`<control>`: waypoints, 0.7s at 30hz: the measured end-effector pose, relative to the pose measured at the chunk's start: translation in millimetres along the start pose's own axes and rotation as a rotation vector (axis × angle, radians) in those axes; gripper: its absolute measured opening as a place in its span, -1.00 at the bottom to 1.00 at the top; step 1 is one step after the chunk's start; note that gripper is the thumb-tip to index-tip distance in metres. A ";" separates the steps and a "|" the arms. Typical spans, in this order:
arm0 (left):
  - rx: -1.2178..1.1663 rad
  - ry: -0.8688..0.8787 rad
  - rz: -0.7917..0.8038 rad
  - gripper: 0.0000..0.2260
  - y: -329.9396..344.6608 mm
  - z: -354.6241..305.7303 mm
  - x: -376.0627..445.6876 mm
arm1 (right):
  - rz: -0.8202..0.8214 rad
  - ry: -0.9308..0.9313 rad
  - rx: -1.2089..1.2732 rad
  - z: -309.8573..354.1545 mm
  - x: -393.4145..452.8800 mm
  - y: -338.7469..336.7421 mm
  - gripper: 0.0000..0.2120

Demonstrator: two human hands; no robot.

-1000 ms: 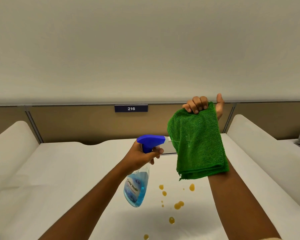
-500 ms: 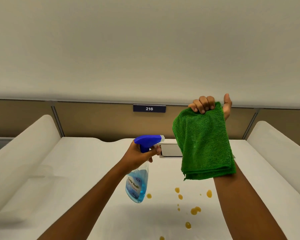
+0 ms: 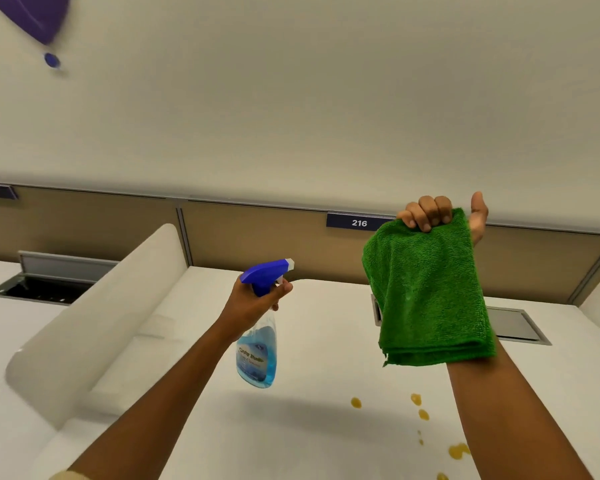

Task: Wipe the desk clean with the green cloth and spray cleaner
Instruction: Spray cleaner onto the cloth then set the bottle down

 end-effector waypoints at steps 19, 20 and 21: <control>0.018 -0.032 -0.337 -0.74 -119.0 84.6 14.4 | 0.014 0.082 0.047 -94.8 39.5 6.8 -0.43; 0.021 -0.039 -0.345 -0.79 -118.6 92.9 14.5 | -0.001 0.080 0.032 -95.9 38.9 6.5 -0.43; 0.024 -0.048 -0.349 -0.81 -118.1 100.5 14.5 | -0.011 0.078 0.022 -96.7 38.1 5.7 -0.43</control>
Point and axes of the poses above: each hand's wrist, its own x-axis towards the middle knuckle, its own y-axis out of the palm, z = x × y, the point moved 3 cm from there along x, towards the middle knuckle, and after that the axes turned 1 degree about z, right-handed, at the moved point
